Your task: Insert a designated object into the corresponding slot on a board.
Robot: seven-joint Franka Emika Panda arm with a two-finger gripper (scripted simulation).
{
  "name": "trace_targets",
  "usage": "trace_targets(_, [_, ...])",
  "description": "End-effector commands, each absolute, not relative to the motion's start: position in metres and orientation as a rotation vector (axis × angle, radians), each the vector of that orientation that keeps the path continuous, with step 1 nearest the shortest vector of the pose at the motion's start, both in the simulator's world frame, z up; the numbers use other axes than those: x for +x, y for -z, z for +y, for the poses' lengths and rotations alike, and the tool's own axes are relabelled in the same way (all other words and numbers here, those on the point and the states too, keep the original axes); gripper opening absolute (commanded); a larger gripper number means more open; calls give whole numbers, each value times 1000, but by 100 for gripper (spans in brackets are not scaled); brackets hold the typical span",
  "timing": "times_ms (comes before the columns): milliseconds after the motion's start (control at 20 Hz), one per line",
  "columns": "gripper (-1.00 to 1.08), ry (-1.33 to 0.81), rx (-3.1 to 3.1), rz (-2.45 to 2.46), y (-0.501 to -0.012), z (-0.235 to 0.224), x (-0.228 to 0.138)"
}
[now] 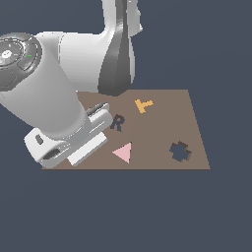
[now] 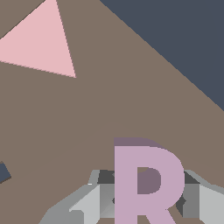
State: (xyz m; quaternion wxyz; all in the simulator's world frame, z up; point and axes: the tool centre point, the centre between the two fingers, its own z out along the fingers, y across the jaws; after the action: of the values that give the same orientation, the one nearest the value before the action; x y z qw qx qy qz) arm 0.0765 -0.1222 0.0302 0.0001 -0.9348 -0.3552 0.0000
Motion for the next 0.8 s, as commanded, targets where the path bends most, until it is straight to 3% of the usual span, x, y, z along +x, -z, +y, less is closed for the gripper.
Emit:
trace_targets(0, [-100, 0, -2937, -1116, -30, -123, 77])
trace_targets(750, [-100, 0, -2865, -1290, -31, -114, 79])
